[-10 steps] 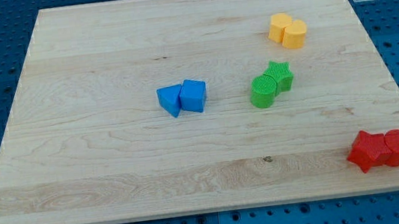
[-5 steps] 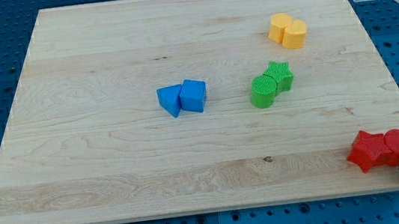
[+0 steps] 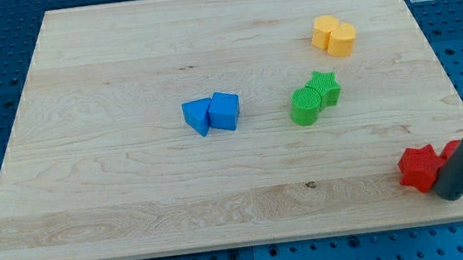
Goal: Place the red star below the green star
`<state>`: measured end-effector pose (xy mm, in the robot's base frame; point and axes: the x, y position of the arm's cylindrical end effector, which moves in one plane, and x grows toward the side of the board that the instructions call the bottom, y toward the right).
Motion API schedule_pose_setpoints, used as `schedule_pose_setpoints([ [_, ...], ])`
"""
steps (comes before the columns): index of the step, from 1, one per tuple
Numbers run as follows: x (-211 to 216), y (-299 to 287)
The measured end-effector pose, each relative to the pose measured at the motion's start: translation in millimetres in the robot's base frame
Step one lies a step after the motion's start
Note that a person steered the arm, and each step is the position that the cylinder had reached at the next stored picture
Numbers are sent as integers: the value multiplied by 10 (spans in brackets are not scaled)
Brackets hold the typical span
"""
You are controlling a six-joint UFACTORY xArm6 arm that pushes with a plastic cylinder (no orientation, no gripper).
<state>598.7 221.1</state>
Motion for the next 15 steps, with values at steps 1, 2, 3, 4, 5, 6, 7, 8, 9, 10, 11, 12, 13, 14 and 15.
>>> schedule_pose_setpoints([
  [1, 0, -170],
  [2, -49, -314],
  [3, -74, -327],
  [4, -102, -211],
  [5, -102, -169],
  [6, -103, -260],
  [7, -166, -328],
  [8, -220, -327],
  [9, -220, -252],
  [10, -220, -218],
  [11, -314, -344],
  [12, -434, -431],
  [13, -518, -430],
  [14, -632, -550],
  [15, -741, -605],
])
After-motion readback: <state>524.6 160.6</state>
